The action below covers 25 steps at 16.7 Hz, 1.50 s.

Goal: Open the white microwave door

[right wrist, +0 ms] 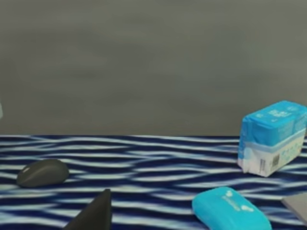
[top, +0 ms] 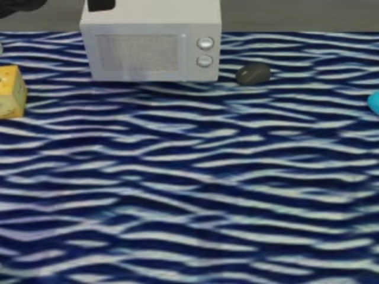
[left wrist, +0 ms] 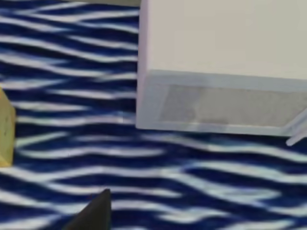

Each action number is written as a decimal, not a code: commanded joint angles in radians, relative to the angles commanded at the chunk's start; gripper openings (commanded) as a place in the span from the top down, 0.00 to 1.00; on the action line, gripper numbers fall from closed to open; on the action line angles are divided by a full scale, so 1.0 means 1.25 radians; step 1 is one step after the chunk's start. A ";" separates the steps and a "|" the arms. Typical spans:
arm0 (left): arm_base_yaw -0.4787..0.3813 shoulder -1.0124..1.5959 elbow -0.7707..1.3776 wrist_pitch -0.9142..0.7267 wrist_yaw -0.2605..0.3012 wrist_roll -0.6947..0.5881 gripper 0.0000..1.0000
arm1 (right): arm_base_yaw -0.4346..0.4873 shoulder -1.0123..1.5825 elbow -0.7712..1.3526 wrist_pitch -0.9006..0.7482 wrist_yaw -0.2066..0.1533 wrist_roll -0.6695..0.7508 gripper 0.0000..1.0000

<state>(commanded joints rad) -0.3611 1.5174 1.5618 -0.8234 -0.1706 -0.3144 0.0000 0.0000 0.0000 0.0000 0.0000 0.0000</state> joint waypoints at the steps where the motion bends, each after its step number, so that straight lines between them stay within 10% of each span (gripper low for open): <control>1: -0.018 0.078 0.082 -0.041 -0.009 -0.016 0.00 | 0.000 0.000 0.000 0.000 0.000 0.000 0.00; 12: -0.164 0.670 0.743 -0.334 -0.083 -0.154 0.00 | 0.000 0.000 0.000 0.000 0.000 0.000 0.00; 25: -0.153 0.757 0.757 -0.260 -0.077 -0.144 0.00 | 0.000 0.000 0.000 0.000 0.000 0.000 0.00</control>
<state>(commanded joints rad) -0.5521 2.4643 2.5078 -1.1488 -0.2670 -0.4944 0.0000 0.0000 0.0000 0.0000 0.0000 0.0000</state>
